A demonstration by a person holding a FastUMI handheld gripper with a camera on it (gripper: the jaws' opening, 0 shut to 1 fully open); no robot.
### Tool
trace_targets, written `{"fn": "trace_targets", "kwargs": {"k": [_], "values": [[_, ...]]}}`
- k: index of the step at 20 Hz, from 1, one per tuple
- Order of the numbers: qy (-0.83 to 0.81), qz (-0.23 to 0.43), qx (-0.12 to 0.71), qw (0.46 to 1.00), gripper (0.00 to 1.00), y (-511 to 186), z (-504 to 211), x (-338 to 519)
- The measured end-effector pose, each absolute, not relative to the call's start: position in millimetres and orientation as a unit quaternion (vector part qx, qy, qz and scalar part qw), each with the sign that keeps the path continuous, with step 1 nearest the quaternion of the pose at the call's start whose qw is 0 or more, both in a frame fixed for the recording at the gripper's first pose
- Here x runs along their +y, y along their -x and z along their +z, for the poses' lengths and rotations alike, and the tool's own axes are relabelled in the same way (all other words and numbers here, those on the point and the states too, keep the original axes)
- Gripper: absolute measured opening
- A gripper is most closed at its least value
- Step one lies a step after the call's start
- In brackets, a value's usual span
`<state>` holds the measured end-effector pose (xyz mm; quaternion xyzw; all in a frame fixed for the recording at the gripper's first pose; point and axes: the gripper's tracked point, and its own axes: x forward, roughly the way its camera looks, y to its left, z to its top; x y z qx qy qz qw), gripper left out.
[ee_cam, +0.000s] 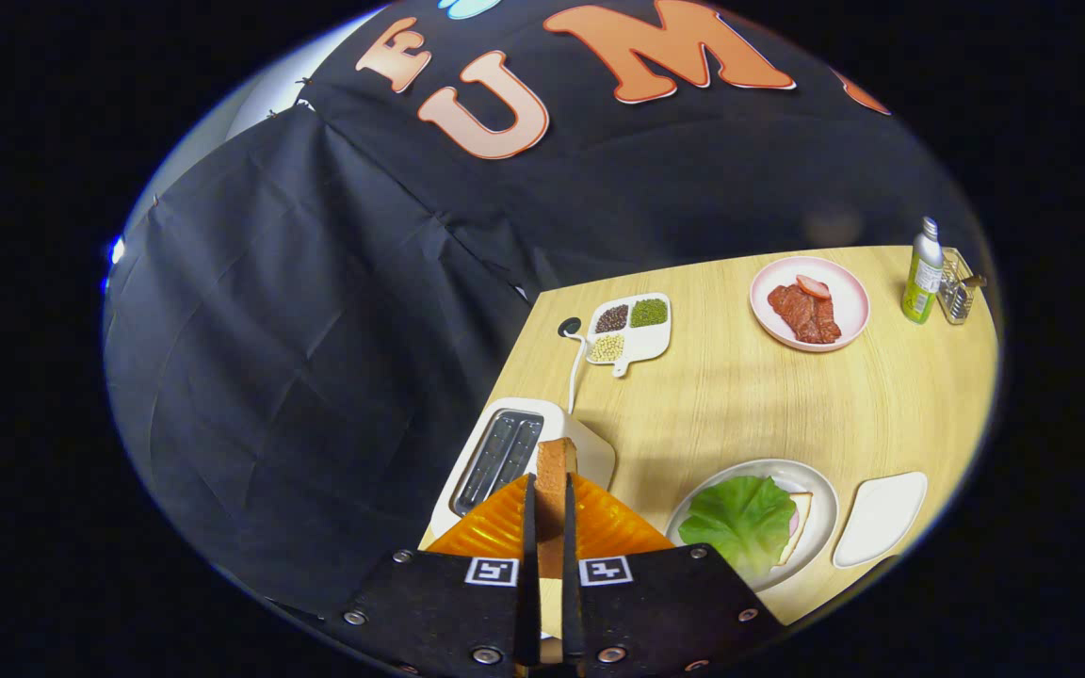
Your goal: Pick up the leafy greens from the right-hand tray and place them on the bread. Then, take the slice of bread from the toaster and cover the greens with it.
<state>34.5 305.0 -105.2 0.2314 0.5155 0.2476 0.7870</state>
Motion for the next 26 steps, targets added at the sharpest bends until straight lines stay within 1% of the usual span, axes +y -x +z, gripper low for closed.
{"fn": "trace_targets", "kwargs": {"k": [16, 22, 26], "values": [[-0.271, 0.195, 0.562, 0.757, 0.09, -2.7, -207.5, 226.5], [-0.257, 0.193, 0.564, 0.761, 0.09, 7.0, -240.6, 199.3], [-0.243, 0.172, 0.561, 0.773, 0.09, 8.8, -264.2, 179.6]]}}
